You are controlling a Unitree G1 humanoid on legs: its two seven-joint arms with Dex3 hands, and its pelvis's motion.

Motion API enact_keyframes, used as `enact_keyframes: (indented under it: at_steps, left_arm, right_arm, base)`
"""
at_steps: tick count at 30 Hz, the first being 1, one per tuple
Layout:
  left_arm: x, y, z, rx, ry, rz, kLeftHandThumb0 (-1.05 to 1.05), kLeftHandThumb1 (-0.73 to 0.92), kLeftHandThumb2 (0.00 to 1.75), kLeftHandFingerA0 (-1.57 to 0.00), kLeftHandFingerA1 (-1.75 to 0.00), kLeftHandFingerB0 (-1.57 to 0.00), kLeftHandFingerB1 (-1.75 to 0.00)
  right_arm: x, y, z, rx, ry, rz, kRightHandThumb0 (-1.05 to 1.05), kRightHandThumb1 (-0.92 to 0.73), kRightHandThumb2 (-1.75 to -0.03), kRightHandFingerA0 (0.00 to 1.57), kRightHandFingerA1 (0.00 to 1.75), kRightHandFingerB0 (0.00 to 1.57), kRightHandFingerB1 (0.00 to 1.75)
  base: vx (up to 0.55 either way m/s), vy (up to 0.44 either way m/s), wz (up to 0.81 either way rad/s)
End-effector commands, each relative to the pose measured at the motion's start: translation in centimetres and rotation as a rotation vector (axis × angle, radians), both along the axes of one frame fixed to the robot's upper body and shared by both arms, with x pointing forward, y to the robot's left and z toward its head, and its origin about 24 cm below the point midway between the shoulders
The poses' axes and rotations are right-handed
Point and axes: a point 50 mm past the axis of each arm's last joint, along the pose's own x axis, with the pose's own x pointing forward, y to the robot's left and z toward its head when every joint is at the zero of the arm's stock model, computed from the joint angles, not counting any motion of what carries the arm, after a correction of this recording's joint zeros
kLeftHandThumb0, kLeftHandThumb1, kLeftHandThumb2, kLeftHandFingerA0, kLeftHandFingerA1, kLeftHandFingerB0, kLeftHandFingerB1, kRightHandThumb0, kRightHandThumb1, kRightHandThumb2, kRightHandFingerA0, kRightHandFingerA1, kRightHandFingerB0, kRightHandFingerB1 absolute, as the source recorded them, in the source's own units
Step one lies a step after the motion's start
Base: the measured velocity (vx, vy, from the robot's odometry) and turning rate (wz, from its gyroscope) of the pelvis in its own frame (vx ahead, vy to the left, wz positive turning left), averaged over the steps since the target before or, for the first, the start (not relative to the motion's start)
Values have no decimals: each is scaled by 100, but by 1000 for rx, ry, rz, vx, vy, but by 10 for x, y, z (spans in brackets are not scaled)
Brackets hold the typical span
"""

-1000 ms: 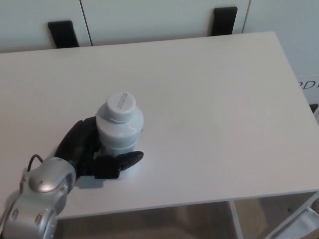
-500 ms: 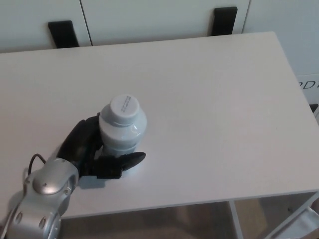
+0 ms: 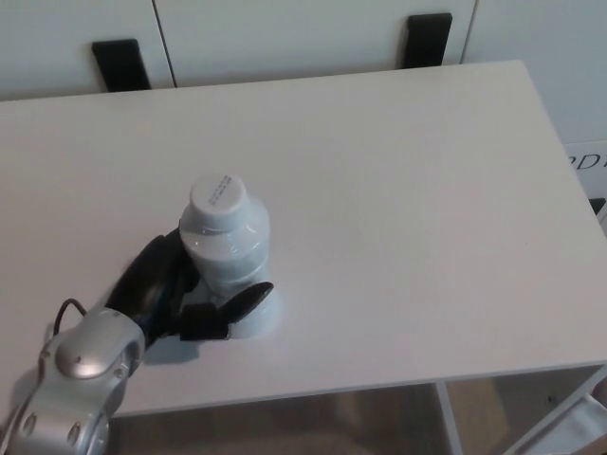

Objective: The robot picks up a bottle from a person using its left hand and walk towards the table in frontand put the bottle on the table.

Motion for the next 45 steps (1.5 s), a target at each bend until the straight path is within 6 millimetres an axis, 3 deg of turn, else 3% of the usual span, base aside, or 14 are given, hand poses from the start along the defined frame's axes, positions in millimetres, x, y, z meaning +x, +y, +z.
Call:
enact_keyframes:
  at_steps: [1,6,11,17,20,31,34,35,38,39,40,41,42,45]
  left_arm:
    - [-1,7,2,32,-25,-44,-80,46,78,0,0,0,0]
    - [-1,8,2,42,-22,-54,-81,46,79,0,0,0,0]
    - [-3,26,7,185,-25,-130,-78,41,73,0,0,0,0]
    - [-5,36,8,216,-7,-173,-79,41,74,0,0,0,0]
    - [-10,62,9,218,54,-219,-74,42,72,0,0,0,0]
    - [-19,98,7,246,103,-168,-78,40,72,0,0,0,0]
    - [-31,107,3,188,111,-139,-76,41,72,0,0,0,0]
    - [-37,111,1,161,115,-118,-70,47,55,0,0,0,0]
    - [-63,121,-6,47,123,2,-58,44,54,0,0,0,0]
    - [-71,121,-8,18,113,51,-44,32,66,-2,-29,0,-9]
    - [-88,122,-11,-36,96,149,-37,35,62,-12,-41,-6,-19]
    - [-94,123,-11,-59,89,183,-37,35,62,-12,-41,-6,-19]
    - [-116,125,-15,-166,94,205,-27,43,57,-28,-41,-12,-30]
    - [-137,125,-16,-200,107,202,-30,44,58,-35,-42,-20,-32]
  right_arm:
    - [0,-4,1,-7,6,-7,-43,-68,-60,70,47,58,41]
    - [0,-4,2,-6,5,-7,-43,-68,-61,70,48,58,41]
    - [1,-3,2,-12,3,3,-44,-68,-60,71,48,59,42]
    - [1,-3,1,-13,10,9,-44,-68,-60,70,47,59,41]
    - [-4,-2,-1,2,18,3,-44,-68,-60,69,47,58,42]
    - [-5,-1,-2,5,23,4,-44,-66,-60,70,49,57,41]
    - [-5,-2,-1,9,20,-2,-43,-66,-58,70,48,57,40]
    - [-5,-2,-1,10,19,-4,-46,-62,-62,67,48,55,42]
    - [-6,-2,-1,3,22,6,-45,-63,-61,67,48,56,42]
    - [-6,-2,-2,3,25,8,-46,-64,-62,68,49,55,42]
    - [-8,-3,-2,6,30,7,-45,-64,-61,67,48,56,42]
    - [-9,-3,-2,12,30,0,-45,-64,-61,67,48,56,42]
    - [-11,-2,-3,5,38,10,-47,-62,-62,69,50,56,42]
    - [-12,-2,-4,3,40,14,-44,-67,-59,70,47,58,40]
  base:
    - [0,0,0]
    - [0,0,0]
    - [0,0,0]
    - [0,0,0]
    - [0,0,0]
    - [0,0,0]
    - [0,0,0]
    - [0,0,0]
    - [0,0,0]
    - [0,0,0]
    - [0,0,0]
    - [0,0,0]
    - [0,0,0]
    - [0,0,0]
